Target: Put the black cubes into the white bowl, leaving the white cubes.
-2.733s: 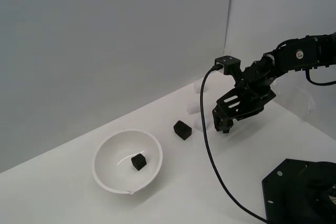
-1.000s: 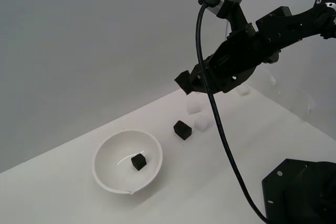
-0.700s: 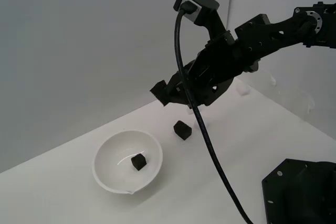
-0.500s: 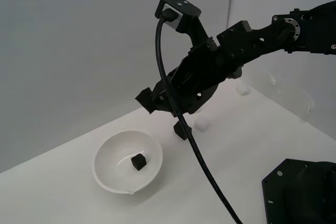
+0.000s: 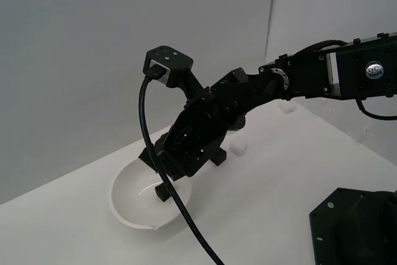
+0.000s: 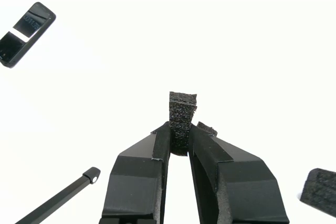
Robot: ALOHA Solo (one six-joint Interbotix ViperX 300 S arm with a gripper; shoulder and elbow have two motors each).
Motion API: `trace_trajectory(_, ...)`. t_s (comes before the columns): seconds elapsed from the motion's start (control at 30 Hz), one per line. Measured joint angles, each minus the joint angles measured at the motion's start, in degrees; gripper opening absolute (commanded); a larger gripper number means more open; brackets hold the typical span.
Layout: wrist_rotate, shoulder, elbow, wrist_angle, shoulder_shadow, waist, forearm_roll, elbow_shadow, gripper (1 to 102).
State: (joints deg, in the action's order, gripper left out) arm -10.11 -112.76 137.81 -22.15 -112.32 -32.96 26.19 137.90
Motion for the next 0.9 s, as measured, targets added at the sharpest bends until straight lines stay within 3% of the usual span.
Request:
trace_trajectory(0.17,0.00,0.70,0.00,0.70,0.62,0.00,1.23,0.00,70)
trace_trajectory(0.23,0.00,1.05,-0.09,0.70,1.05,0.00,1.23,0.00,81)
trace_trajectory(0.6,0.09,1.41,0.53,0.79,1.41,0.88,2.29,0.62,81)
trace_trajectory(0.9,-0.88,-4.75,4.66,0.18,-4.83,9.76,1.14,4.66,81)
